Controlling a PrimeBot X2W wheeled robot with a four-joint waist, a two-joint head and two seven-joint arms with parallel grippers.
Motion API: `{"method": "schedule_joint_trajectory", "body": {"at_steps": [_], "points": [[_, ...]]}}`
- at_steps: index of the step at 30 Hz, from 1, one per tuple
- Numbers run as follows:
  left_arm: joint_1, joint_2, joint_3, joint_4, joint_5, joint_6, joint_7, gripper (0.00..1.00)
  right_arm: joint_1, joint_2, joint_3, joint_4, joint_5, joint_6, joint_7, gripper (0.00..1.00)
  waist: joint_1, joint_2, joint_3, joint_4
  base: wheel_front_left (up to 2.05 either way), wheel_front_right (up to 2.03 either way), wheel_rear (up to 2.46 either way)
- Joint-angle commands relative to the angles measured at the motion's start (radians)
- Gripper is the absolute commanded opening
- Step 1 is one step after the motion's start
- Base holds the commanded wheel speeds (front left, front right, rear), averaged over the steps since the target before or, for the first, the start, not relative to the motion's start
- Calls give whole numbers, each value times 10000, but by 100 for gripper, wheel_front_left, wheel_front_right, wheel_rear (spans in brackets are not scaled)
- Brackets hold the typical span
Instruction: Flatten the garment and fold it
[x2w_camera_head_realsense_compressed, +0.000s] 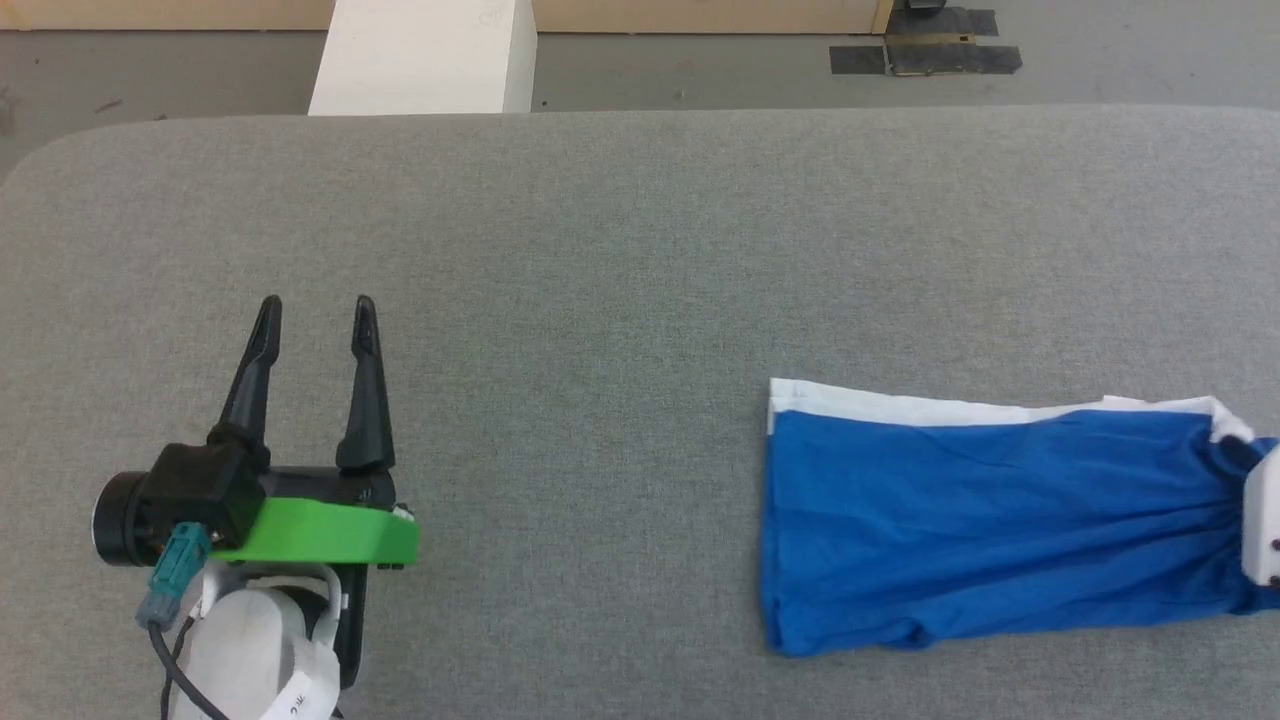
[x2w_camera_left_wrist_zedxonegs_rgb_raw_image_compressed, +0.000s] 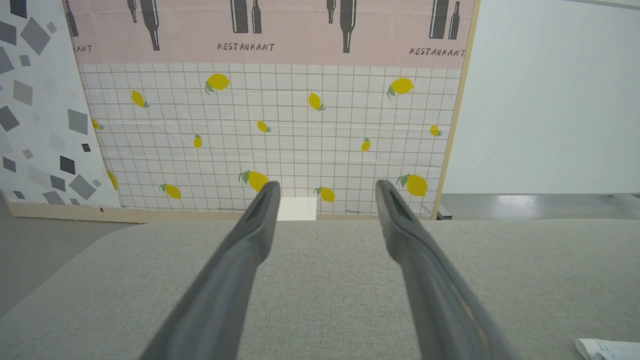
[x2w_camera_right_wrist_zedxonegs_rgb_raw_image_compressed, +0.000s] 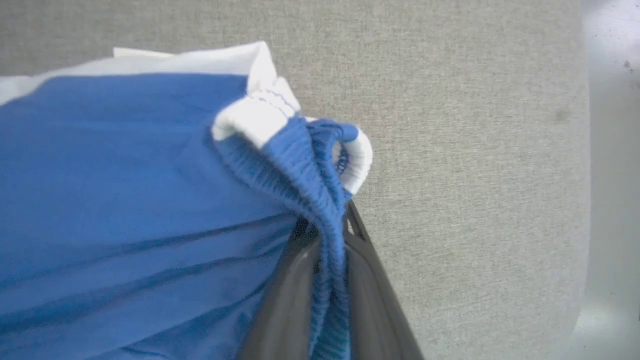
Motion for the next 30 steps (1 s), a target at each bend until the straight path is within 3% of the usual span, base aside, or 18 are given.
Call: {"method": "schedule_joint_trajectory", "body": {"at_steps": [1,6,12,19,24,30], "points": [[78,-77,67,52,68,-90,-47,100,-226,-96,4,91,-128,-19,53,0,0,-1,-12,7,0,0,0],[75,-208,215,116,162,-287,-47,100,-317,-344,482,-299,-24,-19,720,0,0,-1,-149,87,0,0,0],[320,-370,395,10,256,-368,-47,100,411,-353,1577,-2829,895,-19,2539,0,0,-1,-480,133,0,0,0],[615,-523,417,9,270,-438,-47,100,1288,701,2279,-5075,1791,-19,3661,0,0,-1,-708,163,0,0,0],[724,-581,361,-46,252,-505,-47,100,1274,1614,2860,-4869,1667,-19,3382,0,0,-1,-736,227,0,0,0],[759,-621,269,-73,230,-573,-47,100,760,2391,3557,-3695,1318,-19,2422,0,0,-1,-669,400,0,0,0]]}}
